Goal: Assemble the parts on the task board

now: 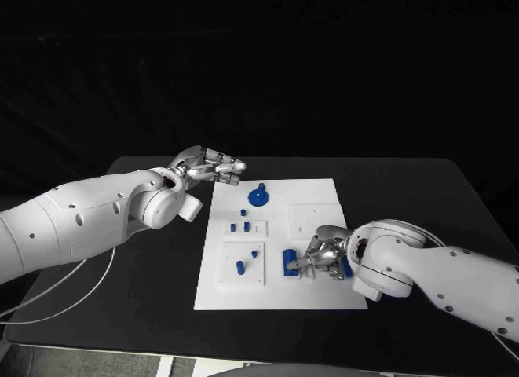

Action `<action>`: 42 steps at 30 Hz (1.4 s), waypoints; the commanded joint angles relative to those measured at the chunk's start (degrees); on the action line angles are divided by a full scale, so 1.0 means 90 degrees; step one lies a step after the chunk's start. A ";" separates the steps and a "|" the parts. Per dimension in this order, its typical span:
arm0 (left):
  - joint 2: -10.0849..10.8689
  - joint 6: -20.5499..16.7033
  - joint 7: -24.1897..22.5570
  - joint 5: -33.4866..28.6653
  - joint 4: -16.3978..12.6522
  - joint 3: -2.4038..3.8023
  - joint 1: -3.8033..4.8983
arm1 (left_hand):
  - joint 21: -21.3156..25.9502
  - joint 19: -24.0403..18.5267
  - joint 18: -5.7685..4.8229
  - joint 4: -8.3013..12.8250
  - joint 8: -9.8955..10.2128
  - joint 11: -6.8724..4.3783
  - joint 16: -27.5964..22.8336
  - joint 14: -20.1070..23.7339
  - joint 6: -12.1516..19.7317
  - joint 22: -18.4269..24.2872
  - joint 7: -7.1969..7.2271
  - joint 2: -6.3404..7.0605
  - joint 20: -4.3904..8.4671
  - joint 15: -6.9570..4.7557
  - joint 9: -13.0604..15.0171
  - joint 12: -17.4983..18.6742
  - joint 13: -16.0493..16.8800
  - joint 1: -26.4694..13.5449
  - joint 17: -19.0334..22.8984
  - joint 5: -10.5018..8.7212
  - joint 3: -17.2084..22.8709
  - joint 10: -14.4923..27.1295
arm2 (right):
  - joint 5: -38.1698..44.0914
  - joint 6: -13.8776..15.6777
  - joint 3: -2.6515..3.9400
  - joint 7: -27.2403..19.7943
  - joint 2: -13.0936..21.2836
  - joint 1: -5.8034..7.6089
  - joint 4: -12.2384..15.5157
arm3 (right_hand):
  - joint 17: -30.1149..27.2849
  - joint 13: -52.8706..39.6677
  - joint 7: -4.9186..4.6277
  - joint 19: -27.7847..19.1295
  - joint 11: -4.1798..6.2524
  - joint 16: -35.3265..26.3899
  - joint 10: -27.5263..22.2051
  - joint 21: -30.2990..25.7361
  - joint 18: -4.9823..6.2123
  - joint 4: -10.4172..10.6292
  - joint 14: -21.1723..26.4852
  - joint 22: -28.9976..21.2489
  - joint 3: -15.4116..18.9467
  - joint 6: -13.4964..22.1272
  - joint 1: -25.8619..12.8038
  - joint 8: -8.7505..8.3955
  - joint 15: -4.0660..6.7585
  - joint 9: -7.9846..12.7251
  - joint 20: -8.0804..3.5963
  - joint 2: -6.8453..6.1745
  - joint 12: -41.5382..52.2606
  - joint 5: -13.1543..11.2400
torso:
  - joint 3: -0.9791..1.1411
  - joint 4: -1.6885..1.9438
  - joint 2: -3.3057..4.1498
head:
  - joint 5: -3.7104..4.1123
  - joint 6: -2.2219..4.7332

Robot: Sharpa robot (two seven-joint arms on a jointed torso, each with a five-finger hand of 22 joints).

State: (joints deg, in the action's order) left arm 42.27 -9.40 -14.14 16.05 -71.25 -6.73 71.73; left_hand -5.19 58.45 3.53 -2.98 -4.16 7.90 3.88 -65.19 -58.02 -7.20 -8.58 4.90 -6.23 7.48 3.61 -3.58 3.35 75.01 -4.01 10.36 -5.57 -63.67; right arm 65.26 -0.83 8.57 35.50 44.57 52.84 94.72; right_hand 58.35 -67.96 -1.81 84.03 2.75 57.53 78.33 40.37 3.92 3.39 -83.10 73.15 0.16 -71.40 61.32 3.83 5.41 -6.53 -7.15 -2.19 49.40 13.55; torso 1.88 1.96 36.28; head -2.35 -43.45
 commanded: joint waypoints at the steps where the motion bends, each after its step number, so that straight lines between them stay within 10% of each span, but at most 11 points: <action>1: -0.0002 0.0079 -0.0030 0.0008 -0.0005 0.0004 0.0004 | -0.0037 0.0010 -0.0048 0.0004 -0.0012 0.0005 -0.0039 0.0049 0.0030 0.0006 -0.0001 -0.0016 -0.0043 0.0009 -0.0001 0.0013 0.0002 -0.0003 0.0000 -0.0021 -0.0009 0.0024 | -0.0101 0.0153 0.0002 -0.0438 0.0008 -0.0012 0.0063 | 0.0012 -0.0010 -0.0031 0.0328 -0.0007 0.0043 0.0019 0.0044 0.0014 0.0082 -0.0004 -0.0002 0.0320 -0.0002 -0.0052 -0.0017 0.0047 -0.0008 0.0005 0.0091 0.0034 0.0092 | -0.0001 0.0000 -0.0002 | -0.0004 0.0019; 5: -0.0003 0.0082 -0.0030 0.0008 -0.0006 0.0003 0.0003 | -0.0037 0.0010 -0.0048 0.0004 -0.0012 0.0005 -0.0039 0.0049 0.0030 0.0006 -0.0001 -0.0016 -0.0043 0.0009 -0.0001 0.0013 0.0002 -0.0003 0.0000 -0.0021 -0.0009 0.0024 | -0.0140 0.0139 0.0011 -0.0526 0.0049 -0.0014 0.0102 | 0.0023 -0.0015 -0.0029 0.0327 -0.0010 0.0054 0.0022 0.0083 0.0016 0.0113 -0.0007 0.0008 0.1009 0.0014 -0.0014 -0.0017 0.0049 -0.0046 0.0002 0.0281 0.0040 0.0259 | -0.0003 -0.0005 0.0000 | -0.0006 0.0024; 13: 0.0000 0.0089 -0.0025 0.0008 -0.0007 0.0003 0.0003 | -0.0037 0.0010 -0.0048 0.0004 -0.0012 0.0005 -0.0039 0.0049 0.0030 0.0006 -0.0001 -0.0016 -0.0043 0.0009 -0.0001 0.0013 0.0002 -0.0003 0.0000 -0.0021 -0.0009 0.0024 | -0.0143 -0.0102 0.0029 -0.0561 0.0141 -0.0015 0.0156 | 0.0022 -0.0008 -0.0035 0.0325 -0.0011 0.0049 0.0016 0.0089 0.0015 0.0029 -0.0002 0.0011 0.1110 0.0018 0.0132 -0.0017 0.0047 -0.0059 0.0005 0.0229 0.0027 0.0249 | -0.0002 -0.0001 -0.0003 | -0.0006 0.0018; 23: 0.0003 0.0103 -0.0014 0.0009 -0.0009 0.0002 0.0003 | -0.0037 0.0010 -0.0048 0.0004 -0.0012 0.0005 -0.0039 0.0049 0.0030 0.0006 -0.0001 -0.0016 -0.0043 0.0009 -0.0001 0.0013 0.0002 -0.0003 0.0000 -0.0021 -0.0009 0.0024 | 0.0028 -0.0455 0.0034 -0.0423 0.0166 -0.0015 0.0176 | 0.0048 -0.0017 -0.0026 0.0326 -0.0003 0.0052 0.0018 0.0089 -0.0009 -0.0299 -0.0007 0.0043 -0.0405 -0.0060 0.0618 -0.0021 0.0045 0.0028 0.0007 -0.0388 0.0033 -0.0118 | -0.0008 0.0002 0.0000 | -0.0005 -0.0010; 32: 0.0004 0.0106 -0.0011 0.0011 -0.0011 0.0002 0.0003 | -0.0037 0.0010 -0.0048 0.0004 -0.0012 0.0005 -0.0039 0.0049 0.0030 0.0006 -0.0001 -0.0016 -0.0043 0.0009 -0.0001 0.0013 0.0002 -0.0003 0.0000 -0.0021 -0.0009 0.0024 | 0.0233 -0.0275 0.0034 -0.0128 0.0119 -0.0016 0.0128 | 0.0077 -0.0038 0.0002 0.0330 0.0017 0.0071 0.0035 0.0109 -0.0026 -0.0691 -0.0013 0.0062 -0.0872 -0.0112 0.0650 -0.0021 0.0047 0.0097 0.0003 -0.0259 0.0057 -0.0166 | -0.0011 0.0005 -0.0004 | -0.0006 -0.0019; 42: 0.0003 0.0113 -0.0004 0.0014 -0.0007 0.0001 0.0003 | -0.0051 0.0006 -0.0048 0.0020 -0.0012 0.0007 -0.0039 0.0056 0.0035 0.0029 -0.0003 -0.0024 -0.0046 0.0011 -0.0001 0.0012 0.0003 -0.0011 0.0000 -0.0022 -0.0015 0.0029 | 0.0296 -0.0010 0.0033 0.0110 0.0028 -0.0017 0.0034 | 0.0110 -0.0041 0.0005 0.0336 0.0014 0.0115 0.0065 0.0165 -0.0030 -0.0328 -0.0025 0.0083 -0.0771 -0.0101 0.0111 -0.0018 0.0036 0.0095 0.0013 0.0001 0.0071 -0.0177 | -0.0012 0.0006 -0.0003 | -0.0008 -0.0029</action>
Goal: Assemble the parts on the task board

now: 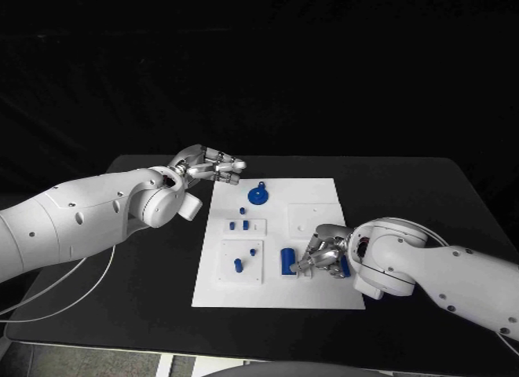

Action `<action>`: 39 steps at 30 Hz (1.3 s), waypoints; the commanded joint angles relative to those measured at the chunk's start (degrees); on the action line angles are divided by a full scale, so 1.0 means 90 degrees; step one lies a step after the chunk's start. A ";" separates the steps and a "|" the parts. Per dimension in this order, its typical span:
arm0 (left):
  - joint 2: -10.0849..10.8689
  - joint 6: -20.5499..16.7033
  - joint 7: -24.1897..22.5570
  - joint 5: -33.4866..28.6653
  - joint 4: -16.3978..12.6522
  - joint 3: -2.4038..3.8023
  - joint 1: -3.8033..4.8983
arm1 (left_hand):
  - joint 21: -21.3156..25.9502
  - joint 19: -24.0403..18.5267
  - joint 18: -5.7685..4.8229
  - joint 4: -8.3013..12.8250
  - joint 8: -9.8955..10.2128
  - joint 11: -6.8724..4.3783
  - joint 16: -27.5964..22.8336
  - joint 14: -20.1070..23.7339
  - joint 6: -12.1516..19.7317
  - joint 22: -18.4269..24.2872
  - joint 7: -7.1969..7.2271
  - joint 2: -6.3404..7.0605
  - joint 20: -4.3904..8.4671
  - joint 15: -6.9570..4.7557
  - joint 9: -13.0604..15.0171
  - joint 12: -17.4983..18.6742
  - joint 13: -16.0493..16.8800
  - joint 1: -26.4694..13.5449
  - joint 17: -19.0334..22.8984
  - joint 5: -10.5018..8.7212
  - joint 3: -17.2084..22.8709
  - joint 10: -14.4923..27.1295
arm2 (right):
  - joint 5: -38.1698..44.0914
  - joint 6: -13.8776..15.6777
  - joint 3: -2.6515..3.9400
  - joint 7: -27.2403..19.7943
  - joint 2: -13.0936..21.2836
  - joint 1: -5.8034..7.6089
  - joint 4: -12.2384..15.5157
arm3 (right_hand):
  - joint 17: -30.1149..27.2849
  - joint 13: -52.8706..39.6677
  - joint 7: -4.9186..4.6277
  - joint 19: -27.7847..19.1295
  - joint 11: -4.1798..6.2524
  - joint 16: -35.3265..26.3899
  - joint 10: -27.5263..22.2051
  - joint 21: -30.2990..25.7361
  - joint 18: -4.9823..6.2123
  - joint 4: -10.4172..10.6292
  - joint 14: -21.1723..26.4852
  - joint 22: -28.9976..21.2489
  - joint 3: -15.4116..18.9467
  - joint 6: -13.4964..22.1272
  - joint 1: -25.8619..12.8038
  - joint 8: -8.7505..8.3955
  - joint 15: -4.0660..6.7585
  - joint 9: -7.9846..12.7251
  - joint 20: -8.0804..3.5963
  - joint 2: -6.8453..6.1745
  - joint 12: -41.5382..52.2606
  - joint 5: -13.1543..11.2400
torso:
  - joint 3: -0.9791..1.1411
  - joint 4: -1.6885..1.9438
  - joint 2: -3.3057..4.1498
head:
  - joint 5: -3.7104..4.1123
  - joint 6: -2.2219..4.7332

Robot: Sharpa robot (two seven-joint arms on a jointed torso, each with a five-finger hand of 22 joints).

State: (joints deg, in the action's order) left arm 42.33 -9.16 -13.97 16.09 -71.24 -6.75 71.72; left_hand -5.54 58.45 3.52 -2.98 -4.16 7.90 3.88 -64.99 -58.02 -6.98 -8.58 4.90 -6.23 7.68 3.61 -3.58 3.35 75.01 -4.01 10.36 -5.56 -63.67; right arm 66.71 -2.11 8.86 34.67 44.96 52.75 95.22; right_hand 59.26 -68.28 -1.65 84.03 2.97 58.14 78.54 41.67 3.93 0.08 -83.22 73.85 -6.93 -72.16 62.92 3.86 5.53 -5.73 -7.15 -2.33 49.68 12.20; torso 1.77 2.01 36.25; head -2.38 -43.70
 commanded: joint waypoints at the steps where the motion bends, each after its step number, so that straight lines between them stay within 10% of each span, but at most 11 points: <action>1: -0.0003 0.0090 -0.0020 0.0013 -0.0007 0.0003 0.0003 | -0.0012 0.0006 -0.0047 0.0020 -0.0012 0.0007 -0.0039 0.0034 0.0035 0.0005 -0.0003 -0.0024 -0.0046 -0.0012 -0.0001 0.0012 0.0003 -0.0010 0.0000 -0.0022 -0.0016 0.0029 | 0.0138 0.0142 0.0000 0.0217 -0.0020 -0.0006 -0.0029 | 0.0011 -0.0006 -0.0012 0.0337 -0.0011 0.0048 0.0041 0.0036 -0.0031 0.0035 -0.0011 0.0010 0.0016 -0.0014 -0.0067 -0.0023 0.0023 0.0005 0.0013 0.0011 0.0039 -0.0038 | 0.0002 0.0000 -0.0001 | -0.0004 -0.0005; 17: 0.0023 0.0107 0.0008 0.0049 -0.0020 -0.0001 0.0003 | -0.0012 0.0006 -0.0047 0.0020 -0.0012 0.0007 -0.0039 0.0034 0.0035 0.0005 -0.0003 -0.0024 -0.0046 -0.0012 -0.0001 0.0012 0.0003 -0.0010 0.0000 -0.0022 -0.0016 0.0029 | -0.0007 0.0297 0.0049 0.0038 0.0144 -0.0012 0.0070 | -0.0052 -0.0003 -0.0044 0.0331 -0.0025 -0.0017 0.0022 -0.0036 -0.0015 -0.0074 0.0002 -0.0026 -0.0045 0.0082 0.0017 -0.0023 0.0031 -0.0010 0.0004 -0.0166 0.0015 0.0118 | 0.0008 -0.0007 0.0001 | 0.0018 0.0005; 30: 0.0081 0.0011 -0.0228 0.0043 -0.0094 -0.0003 0.0002 | -0.0048 0.0026 -0.0050 0.0200 -0.0016 -0.0033 -0.0038 0.0020 -0.0053 0.0019 0.0030 -0.0178 -0.0034 -0.0024 -0.0002 0.0014 0.0002 -0.0030 0.0004 -0.0009 -0.0095 -0.0108 | 0.0008 0.0101 0.0741 0.0093 0.0620 0.0002 0.0048 | 0.0079 -0.0312 -0.0140 0.0334 -0.0097 0.0108 0.0064 0.0108 0.0032 -0.0192 -0.0001 0.0010 -0.0085 0.0392 0.0313 -0.0025 -0.0016 -0.0152 0.0054 -0.0232 0.0508 0.0049 | -0.0011 -0.0038 -0.0005 | 0.0219 0.0080; 39: 0.0184 -0.0066 -0.0407 -0.0026 -0.0239 -0.0003 -0.0006 | -0.0087 0.0050 -0.0109 0.0355 -0.0009 -0.0115 -0.0033 -0.0220 -0.0076 0.0015 0.0053 -0.0304 0.0034 -0.0105 -0.0001 0.0014 0.0004 -0.0078 -0.0008 0.0005 -0.0196 -0.0379 | 0.0217 -0.0525 0.0876 0.0489 0.0980 0.0018 -0.0067 | 0.0131 -0.0321 -0.0065 0.0331 -0.0051 0.0120 0.0048 0.0143 -0.0004 -0.0331 -0.0001 0.0053 -0.0067 0.0227 0.0298 -0.0021 0.0007 -0.0482 0.0031 -0.0200 0.0532 0.0036 | -0.0008 -0.0046 0.0004 | 0.0271 0.0062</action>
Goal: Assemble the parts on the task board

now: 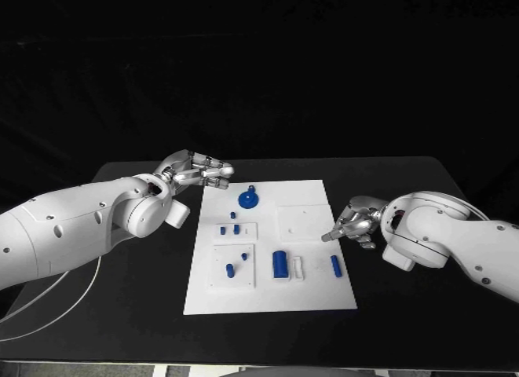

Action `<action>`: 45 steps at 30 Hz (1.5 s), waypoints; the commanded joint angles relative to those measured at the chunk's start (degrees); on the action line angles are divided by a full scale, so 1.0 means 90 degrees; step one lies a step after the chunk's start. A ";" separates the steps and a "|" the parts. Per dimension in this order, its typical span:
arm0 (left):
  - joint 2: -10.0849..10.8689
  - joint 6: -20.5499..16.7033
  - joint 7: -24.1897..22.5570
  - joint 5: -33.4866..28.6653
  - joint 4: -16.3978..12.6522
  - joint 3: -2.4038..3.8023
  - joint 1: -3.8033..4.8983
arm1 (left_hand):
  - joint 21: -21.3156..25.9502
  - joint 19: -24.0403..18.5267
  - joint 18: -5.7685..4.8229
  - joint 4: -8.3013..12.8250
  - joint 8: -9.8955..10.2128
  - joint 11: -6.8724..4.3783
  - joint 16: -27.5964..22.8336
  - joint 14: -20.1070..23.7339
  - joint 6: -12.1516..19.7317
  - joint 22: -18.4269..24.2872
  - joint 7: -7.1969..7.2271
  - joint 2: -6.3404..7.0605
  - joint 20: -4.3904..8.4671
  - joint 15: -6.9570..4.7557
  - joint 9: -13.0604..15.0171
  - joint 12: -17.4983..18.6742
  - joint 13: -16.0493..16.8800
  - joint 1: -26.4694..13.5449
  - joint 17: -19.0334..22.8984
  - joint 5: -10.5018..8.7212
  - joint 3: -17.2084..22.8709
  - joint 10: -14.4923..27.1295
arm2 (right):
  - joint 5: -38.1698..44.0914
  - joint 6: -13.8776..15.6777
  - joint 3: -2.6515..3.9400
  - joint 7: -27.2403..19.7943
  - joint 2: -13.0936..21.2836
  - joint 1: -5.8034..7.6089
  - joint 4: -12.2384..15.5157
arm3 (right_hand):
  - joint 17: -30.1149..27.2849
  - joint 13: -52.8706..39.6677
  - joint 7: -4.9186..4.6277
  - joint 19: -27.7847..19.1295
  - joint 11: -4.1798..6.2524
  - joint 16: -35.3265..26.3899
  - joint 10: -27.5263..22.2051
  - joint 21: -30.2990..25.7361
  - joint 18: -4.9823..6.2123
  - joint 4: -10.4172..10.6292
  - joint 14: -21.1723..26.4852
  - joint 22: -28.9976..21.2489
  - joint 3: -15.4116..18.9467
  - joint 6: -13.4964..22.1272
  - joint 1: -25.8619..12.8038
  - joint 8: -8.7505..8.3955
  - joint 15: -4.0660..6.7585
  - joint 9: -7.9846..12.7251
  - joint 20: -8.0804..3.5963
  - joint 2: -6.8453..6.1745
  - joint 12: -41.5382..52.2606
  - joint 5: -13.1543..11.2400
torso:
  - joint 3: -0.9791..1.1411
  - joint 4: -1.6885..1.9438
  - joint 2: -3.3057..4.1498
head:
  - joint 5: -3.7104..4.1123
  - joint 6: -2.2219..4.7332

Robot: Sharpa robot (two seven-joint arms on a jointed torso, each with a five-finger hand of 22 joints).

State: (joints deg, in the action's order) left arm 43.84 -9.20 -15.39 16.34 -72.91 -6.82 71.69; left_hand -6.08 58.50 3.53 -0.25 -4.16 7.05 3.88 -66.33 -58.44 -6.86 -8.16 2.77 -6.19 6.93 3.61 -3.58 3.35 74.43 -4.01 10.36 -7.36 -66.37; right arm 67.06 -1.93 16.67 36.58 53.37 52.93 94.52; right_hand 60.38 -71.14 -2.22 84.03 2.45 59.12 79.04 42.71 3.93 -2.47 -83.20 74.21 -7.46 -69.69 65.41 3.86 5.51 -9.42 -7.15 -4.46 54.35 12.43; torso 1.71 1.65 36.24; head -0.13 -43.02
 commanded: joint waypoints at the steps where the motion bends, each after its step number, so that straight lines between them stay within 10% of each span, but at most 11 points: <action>1: 0.0027 -0.0074 -0.0261 -0.0064 -0.0070 0.0004 -0.0003 | -0.0034 0.0051 -0.0121 0.0066 -0.0009 -0.0034 -0.0032 -0.0103 -0.0030 0.0000 0.0008 -0.0075 0.0042 -0.0034 0.0000 0.0014 0.0005 -0.0019 -0.0011 0.0003 -0.0011 -0.0124 | 0.0200 -0.0600 0.0012 0.0313 0.0067 -0.0005 0.0018 | 0.0012 0.0001 0.0016 0.0326 0.0012 0.0010 -0.0012 0.0013 -0.0012 -0.0065 -0.0008 0.0014 -0.0006 -0.0059 0.0032 -0.0026 0.0013 -0.0157 0.0027 0.0034 0.0005 0.0014 | -0.0003 -0.0009 0.0004 | 0.0024 -0.0016; 8: 0.0068 -0.0115 -0.0304 -0.0103 -0.0157 0.0004 -0.0010 | -0.0062 0.0086 -0.0139 0.0096 -0.0007 -0.0066 -0.0023 -0.0186 -0.0028 -0.0011 0.0016 -0.0102 0.0076 -0.0065 0.0000 0.0012 0.0007 -0.0033 -0.0020 0.0010 -0.0043 -0.0225 | 0.0464 -0.0830 0.0013 0.0465 0.0150 -0.0098 0.0130 | 0.0003 0.0020 0.0031 0.0328 0.0024 -0.0040 -0.0027 -0.0042 -0.0029 0.0008 -0.0008 0.0023 -0.0024 -0.0031 -0.0001 -0.0023 0.0017 -0.0589 0.0019 0.0002 -0.0031 -0.0058 | -0.0013 -0.0014 -0.0004 | 0.0055 -0.0028; 39: 0.0080 0.0067 -0.0166 -0.0098 -0.0196 0.0000 -0.0017 | -0.0079 0.0049 -0.0143 0.0086 -0.0007 -0.0036 -0.0027 -0.0113 0.0014 -0.0011 -0.0003 -0.0075 0.0063 -0.0039 0.0000 0.0011 0.0008 -0.0078 -0.0011 -0.0020 -0.0054 -0.0135 | 0.1656 -0.0857 -0.0474 0.0568 -0.0379 -0.0372 -0.0159 | -0.0023 0.0117 -0.0034 0.0330 -0.0008 -0.0119 -0.0068 -0.0157 0.0003 0.0364 -0.0010 0.0011 -0.0106 0.0121 -0.0104 -0.0025 -0.0005 -0.0437 0.0044 -0.0079 -0.0146 -0.0226 | -0.0004 -0.0004 0.0003 | 0.0027 -0.0126; 45: 0.0083 0.0090 -0.0124 -0.0088 -0.0196 -0.0002 -0.0017 | -0.0079 0.0049 -0.0143 0.0086 -0.0007 -0.0036 -0.0027 -0.0113 0.0014 -0.0011 -0.0003 -0.0075 0.0063 -0.0039 0.0000 0.0011 0.0008 -0.0078 -0.0011 -0.0020 -0.0054 -0.0135 | 0.1821 -0.0915 -0.0627 0.0575 -0.0513 -0.0374 -0.0238 | -0.0045 0.0098 -0.0053 0.0326 -0.0016 -0.0156 -0.0107 -0.0193 0.0002 0.0231 -0.0004 -0.0003 -0.0780 0.0160 0.0044 -0.0028 -0.0005 -0.0372 0.0043 -0.0290 -0.0137 -0.0343 | -0.0012 0.0004 0.0000 | 0.0022 -0.0150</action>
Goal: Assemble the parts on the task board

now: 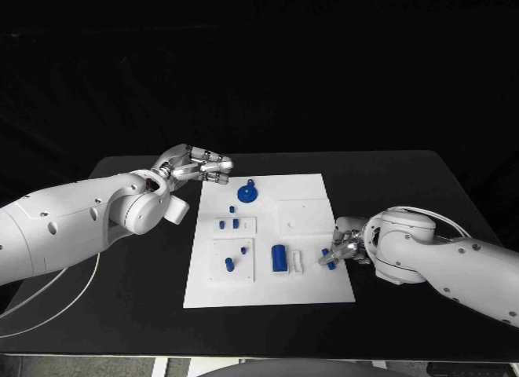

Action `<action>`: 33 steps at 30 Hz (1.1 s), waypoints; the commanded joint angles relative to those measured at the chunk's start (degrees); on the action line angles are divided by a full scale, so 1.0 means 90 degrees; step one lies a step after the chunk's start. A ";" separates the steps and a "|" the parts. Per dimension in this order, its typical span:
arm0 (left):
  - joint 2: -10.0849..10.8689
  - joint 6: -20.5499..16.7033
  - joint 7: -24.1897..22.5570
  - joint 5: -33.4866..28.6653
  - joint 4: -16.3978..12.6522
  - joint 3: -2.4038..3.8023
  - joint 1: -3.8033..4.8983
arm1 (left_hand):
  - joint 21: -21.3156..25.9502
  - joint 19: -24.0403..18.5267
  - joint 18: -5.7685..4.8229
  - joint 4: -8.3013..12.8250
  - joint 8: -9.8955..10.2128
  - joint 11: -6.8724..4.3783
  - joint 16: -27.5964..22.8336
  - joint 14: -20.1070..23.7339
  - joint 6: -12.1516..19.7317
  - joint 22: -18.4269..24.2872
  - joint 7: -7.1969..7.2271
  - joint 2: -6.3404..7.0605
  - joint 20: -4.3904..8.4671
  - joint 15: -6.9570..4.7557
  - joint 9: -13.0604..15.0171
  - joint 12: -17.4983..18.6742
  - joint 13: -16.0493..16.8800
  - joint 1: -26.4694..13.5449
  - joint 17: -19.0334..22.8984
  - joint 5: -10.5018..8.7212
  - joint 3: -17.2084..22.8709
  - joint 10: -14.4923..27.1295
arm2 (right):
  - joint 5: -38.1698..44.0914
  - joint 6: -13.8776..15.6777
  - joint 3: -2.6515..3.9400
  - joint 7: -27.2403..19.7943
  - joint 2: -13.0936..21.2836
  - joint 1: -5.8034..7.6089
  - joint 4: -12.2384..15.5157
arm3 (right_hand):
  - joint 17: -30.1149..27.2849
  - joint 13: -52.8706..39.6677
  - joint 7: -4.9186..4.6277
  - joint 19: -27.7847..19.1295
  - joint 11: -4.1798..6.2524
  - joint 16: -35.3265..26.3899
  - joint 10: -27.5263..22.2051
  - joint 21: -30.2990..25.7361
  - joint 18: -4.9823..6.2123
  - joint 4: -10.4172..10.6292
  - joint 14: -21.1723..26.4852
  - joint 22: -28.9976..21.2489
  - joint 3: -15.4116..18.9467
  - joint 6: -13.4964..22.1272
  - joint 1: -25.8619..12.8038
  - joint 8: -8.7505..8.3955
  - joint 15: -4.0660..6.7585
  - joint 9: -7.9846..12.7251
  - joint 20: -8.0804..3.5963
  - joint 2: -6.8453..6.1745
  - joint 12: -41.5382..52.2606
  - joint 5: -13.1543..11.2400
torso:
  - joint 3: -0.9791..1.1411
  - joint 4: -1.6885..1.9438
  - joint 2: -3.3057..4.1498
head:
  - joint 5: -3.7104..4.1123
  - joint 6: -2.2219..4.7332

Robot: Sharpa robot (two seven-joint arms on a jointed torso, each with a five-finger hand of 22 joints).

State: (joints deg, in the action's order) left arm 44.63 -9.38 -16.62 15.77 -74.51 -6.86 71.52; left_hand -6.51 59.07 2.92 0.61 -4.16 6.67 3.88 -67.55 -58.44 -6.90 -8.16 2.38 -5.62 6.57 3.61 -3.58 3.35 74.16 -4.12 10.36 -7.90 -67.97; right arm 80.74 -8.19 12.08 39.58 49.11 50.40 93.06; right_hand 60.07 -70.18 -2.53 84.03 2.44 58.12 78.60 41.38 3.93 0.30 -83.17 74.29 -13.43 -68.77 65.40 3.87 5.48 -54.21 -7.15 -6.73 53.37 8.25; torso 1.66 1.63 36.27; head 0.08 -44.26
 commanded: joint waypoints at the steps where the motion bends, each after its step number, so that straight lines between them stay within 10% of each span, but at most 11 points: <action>1: -0.0005 0.0112 0.0019 -0.0023 -0.0017 0.0002 0.0002 | -0.0032 -0.0016 -0.0075 -0.0011 -0.0007 0.0006 -0.0027 0.0024 0.0016 -0.0006 -0.0004 -0.0031 -0.0001 0.0002 0.0000 0.0011 0.0008 -0.0047 0.0002 -0.0020 0.0007 0.0044 | 0.0310 -0.0258 -0.0140 0.0243 -0.0047 -0.0093 -0.0080 | -0.0011 -0.0007 -0.0026 0.0323 -0.0018 -0.0048 -0.0068 -0.0051 0.0003 -0.0150 -0.0007 -0.0014 -0.0146 0.0082 0.0079 -0.0031 -0.0003 0.4629 0.0044 -0.0042 -0.0037 0.0249 | -0.0010 -0.0001 -0.0004 | -0.0005 -0.0012; 12: -0.0006 0.0149 0.0079 0.0010 -0.0014 -0.0001 0.0002 | -0.0034 -0.0019 -0.0072 -0.0021 -0.0005 0.0009 -0.0027 0.0032 0.0029 -0.0005 -0.0007 -0.0027 -0.0004 0.0004 -0.0001 0.0010 0.0008 -0.0042 0.0002 -0.0022 0.0010 0.0053 | 0.0305 -0.0520 -0.0268 0.0242 -0.0061 -0.0093 -0.0078 | -0.0013 0.0043 -0.0145 0.0313 -0.0056 -0.0104 -0.0182 -0.0121 0.0017 -0.1120 0.0005 0.0001 -0.0495 0.0241 0.0319 -0.0036 -0.0032 0.5039 0.0074 0.0151 -0.0145 0.1008 | -0.0009 -0.0008 -0.0004 | -0.0009 -0.0014; 18: 0.0002 0.0164 0.0114 0.0025 -0.0017 -0.0003 0.0002 | -0.0036 -0.0023 -0.0070 -0.0023 -0.0002 0.0013 -0.0027 0.0034 0.0046 -0.0003 -0.0013 -0.0026 -0.0006 0.0006 -0.0001 0.0011 0.0008 -0.0028 0.0001 -0.0019 0.0016 0.0063 | 0.0000 -0.0010 -0.0283 0.0223 -0.0067 -0.0093 -0.0085 | 0.0004 0.0038 -0.0263 0.0315 -0.0083 -0.0112 -0.0219 -0.0054 0.0058 -0.1840 0.0022 0.0091 -0.2038 0.0389 -0.0063 -0.0032 -0.0042 0.5416 0.0080 0.0215 -0.0129 0.2155 | 0.0000 0.0000 -0.0002 | -0.0022 -0.0026; 24: 0.0007 0.0168 0.0135 0.0039 -0.0019 -0.0006 0.0002 | -0.0041 -0.0020 -0.0068 -0.0015 -0.0005 0.0013 -0.0026 0.0029 0.0048 -0.0003 -0.0014 -0.0034 -0.0006 0.0004 -0.0001 0.0010 0.0008 -0.0014 -0.0001 -0.0016 0.0019 0.0064 | -0.0727 0.0669 -0.0287 0.0132 -0.0061 -0.0092 -0.0068 | 0.0022 0.0034 -0.0265 0.0305 -0.0068 -0.0110 -0.0202 0.0032 0.0090 -0.1827 0.0042 0.0242 -0.3135 0.0329 -0.0375 -0.0027 -0.0013 0.5570 0.0053 0.0072 -0.0103 0.3098 | 0.0004 -0.0004 0.0000 | -0.0050 -0.0035; 33: 0.0011 0.0176 0.0161 0.0064 -0.0025 -0.0009 0.0002 | -0.0041 -0.0020 -0.0068 -0.0015 -0.0005 0.0013 -0.0026 0.0029 0.0048 -0.0003 -0.0014 -0.0034 -0.0006 0.0004 -0.0001 0.0010 0.0008 -0.0014 -0.0001 -0.0016 0.0019 0.0064 | -0.1401 0.1525 -0.0270 -0.0059 -0.0039 -0.0054 0.0079 | 0.0025 0.0032 -0.0221 0.0310 -0.0036 -0.0122 -0.0164 0.0013 0.0091 -0.1819 0.0032 0.0332 -0.3025 0.0167 -0.0381 -0.0027 0.0014 0.5568 0.0032 0.0014 -0.0088 0.3047 | -0.0001 -0.0009 -0.0001 | -0.0056 -0.0041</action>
State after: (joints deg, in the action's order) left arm 44.76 -8.63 -15.14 16.07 -74.54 -6.97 71.52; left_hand -6.51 59.07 2.95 0.60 -4.16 6.88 3.88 -67.56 -58.43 -6.90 -8.16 2.39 -5.62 6.56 3.61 -3.58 3.34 74.16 -4.11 10.36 -7.90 -67.77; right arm 72.46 2.51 10.03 38.73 48.90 50.44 93.71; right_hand 60.33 -69.85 -4.17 84.02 1.57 57.24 76.91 41.62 4.51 1.29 -82.86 74.95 -23.24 -67.42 62.02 3.16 5.38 -56.22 -6.72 -6.39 52.34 36.04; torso 1.69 1.58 36.26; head -0.41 -44.59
